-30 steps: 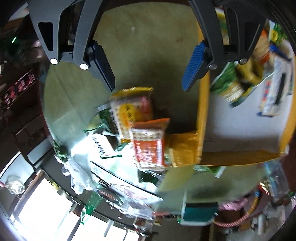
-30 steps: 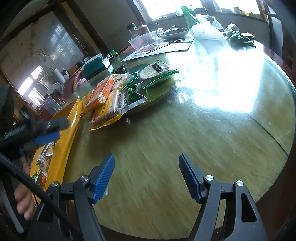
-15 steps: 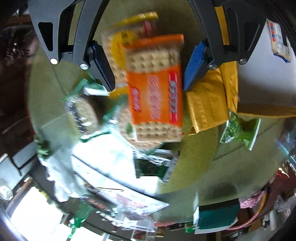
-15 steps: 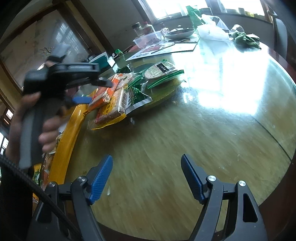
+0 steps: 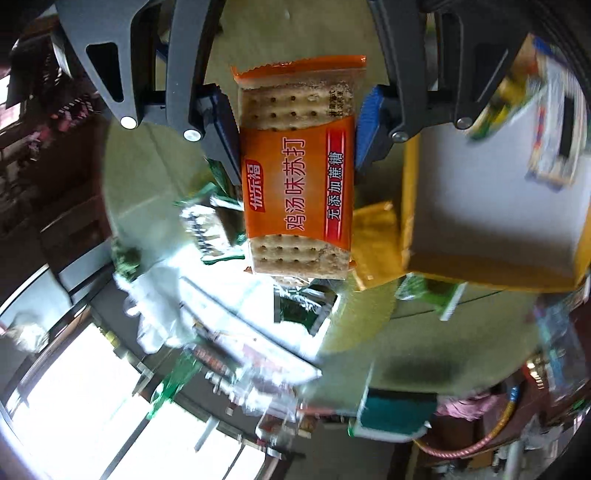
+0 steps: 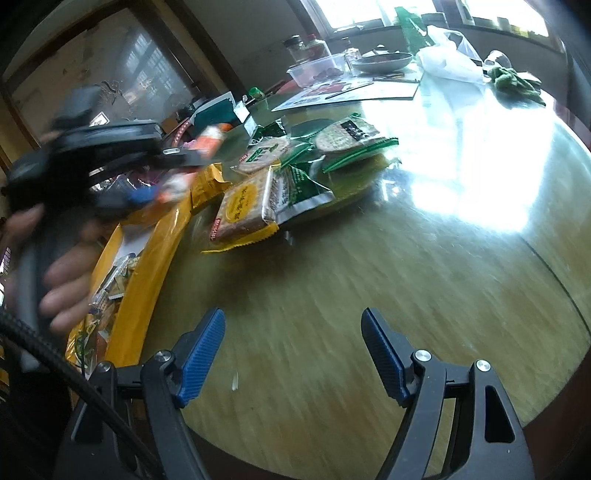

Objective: Organize snacks
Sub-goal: 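Grasp the orange cracker pack with the left gripper and lift it, then grasp the yellow egg-yolk cracker pack with the right gripper while the left holds the orange pack, then carry both cracker packs over the yellow tray, then open the left gripper to drop the orange pack while the right drops the yellow pack, then move both open grippers back over the table toward the remaining snacks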

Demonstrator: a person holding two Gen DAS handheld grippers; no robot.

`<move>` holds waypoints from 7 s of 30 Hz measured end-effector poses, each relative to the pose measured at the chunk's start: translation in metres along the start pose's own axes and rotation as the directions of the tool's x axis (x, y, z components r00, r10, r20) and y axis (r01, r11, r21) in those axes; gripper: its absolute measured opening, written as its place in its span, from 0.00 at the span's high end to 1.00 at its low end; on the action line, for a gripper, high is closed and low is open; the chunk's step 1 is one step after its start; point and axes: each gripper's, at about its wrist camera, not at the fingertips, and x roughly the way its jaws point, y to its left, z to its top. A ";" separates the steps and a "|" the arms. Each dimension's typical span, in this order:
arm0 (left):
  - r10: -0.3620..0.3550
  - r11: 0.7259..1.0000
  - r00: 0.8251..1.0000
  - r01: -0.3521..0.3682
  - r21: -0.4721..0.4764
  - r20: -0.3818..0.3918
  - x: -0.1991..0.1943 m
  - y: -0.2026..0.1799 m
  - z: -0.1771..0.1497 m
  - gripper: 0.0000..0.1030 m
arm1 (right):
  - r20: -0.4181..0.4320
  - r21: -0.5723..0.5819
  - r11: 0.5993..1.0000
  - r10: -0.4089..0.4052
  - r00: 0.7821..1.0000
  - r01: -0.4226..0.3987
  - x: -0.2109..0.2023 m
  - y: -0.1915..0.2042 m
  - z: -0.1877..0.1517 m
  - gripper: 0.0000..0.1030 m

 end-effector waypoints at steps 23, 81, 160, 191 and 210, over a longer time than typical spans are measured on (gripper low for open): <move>0.021 1.000 0.972 -0.020 -0.009 0.235 -0.113 0.052 -0.099 0.45 | -0.050 -0.190 0.955 -0.240 0.969 0.227 0.108 0.077 0.085 0.26; -0.013 0.999 0.982 0.005 0.041 0.190 -0.099 0.033 -0.113 0.45 | 0.068 -0.029 1.000 -0.004 0.998 0.006 0.003 0.060 -0.013 0.34; 0.144 0.971 0.989 -0.146 -0.191 -0.026 -0.036 0.207 0.010 0.45 | -0.164 -0.248 0.964 0.055 0.985 -0.095 0.150 0.209 0.077 0.34; 0.281 0.960 0.947 -0.279 -0.039 0.157 -0.100 0.098 -0.069 0.18 | -0.041 -0.088 0.982 0.165 0.985 -0.168 0.036 0.104 0.017 0.23; 0.095 0.983 0.986 -0.114 0.142 0.134 -0.078 -0.003 -0.101 0.18 | 0.008 0.063 0.992 0.106 0.994 -0.106 0.004 0.022 0.009 0.23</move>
